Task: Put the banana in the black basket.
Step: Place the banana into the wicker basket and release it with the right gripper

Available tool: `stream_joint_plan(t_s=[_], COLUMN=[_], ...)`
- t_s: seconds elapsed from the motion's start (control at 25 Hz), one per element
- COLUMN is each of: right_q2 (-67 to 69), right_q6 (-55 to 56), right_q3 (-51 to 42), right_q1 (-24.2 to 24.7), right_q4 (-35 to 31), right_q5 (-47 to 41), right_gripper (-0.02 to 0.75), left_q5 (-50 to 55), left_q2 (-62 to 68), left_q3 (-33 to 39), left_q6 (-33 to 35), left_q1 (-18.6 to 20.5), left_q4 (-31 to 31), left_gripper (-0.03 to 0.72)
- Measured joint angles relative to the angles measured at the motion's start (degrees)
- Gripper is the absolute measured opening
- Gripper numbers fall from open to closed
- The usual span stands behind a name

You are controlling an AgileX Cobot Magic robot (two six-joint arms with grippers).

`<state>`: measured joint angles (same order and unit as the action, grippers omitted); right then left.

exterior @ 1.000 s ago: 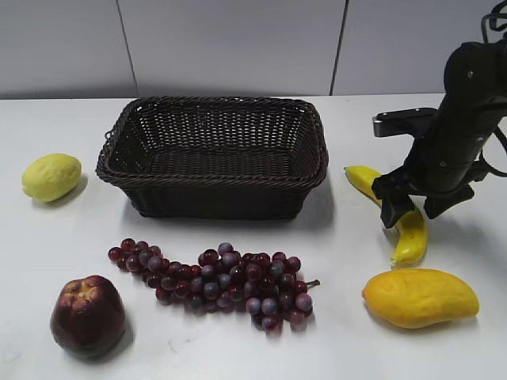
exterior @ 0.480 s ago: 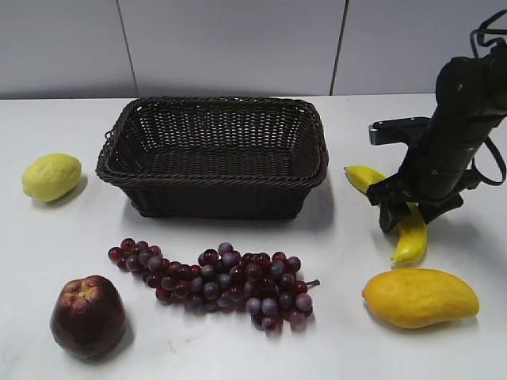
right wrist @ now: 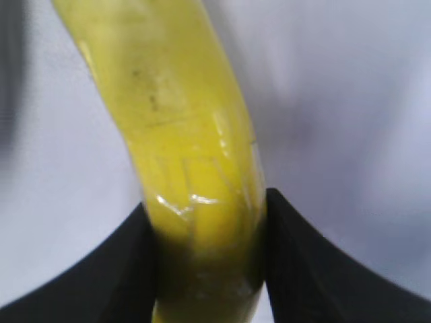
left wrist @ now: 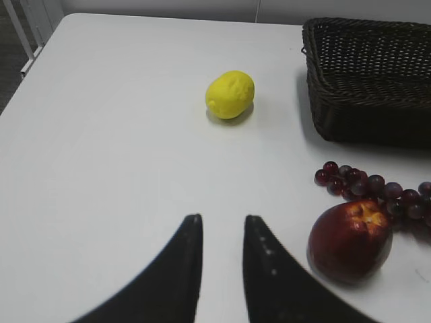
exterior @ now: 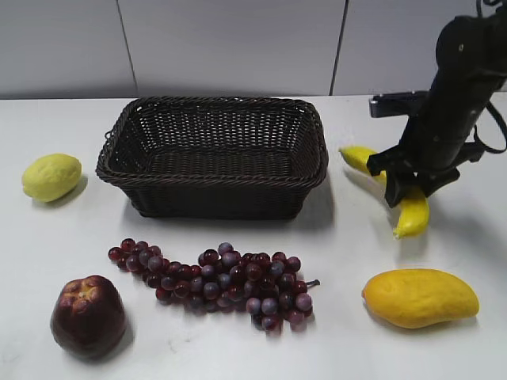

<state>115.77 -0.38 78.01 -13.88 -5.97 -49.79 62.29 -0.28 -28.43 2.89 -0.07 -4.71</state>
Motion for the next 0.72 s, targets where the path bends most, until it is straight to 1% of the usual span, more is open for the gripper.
stream_joint_plan(t_s=[0.16,0.24,0.4,0.52,0.72], right_q2=[-2.8,-3.9,-4.5,-4.5,-3.7], right_q6=[0.0,0.0,-2.5,-3.7,-5.3], right_q3=[9.0,14.4,23.6,27.8,28.7], right_q1=[0.0,0.0,-0.9,-4.1,-10.8], right_q4=[-0.1,-1.3,-7.8,-9.9,-10.8], right_q5=[-4.5,-6.0,-7.3,-7.0,-2.6], right_gripper=[0.351,0.351,0.351,0.351,0.351], left_q5=[0.0,0.0,0.0,0.0,0.0], left_q2=[0.0,0.0,0.0,0.0,0.0], left_q3=[0.0,0.0,0.0,0.0,0.0], left_q6=[0.0,0.0,0.0,0.0,0.0], left_q1=[0.0,0.0,0.0,0.0,0.0], left_q4=[0.0,0.0,0.0,0.0,0.0], left_gripper=[0.204,0.204,0.204,0.204,0.204])
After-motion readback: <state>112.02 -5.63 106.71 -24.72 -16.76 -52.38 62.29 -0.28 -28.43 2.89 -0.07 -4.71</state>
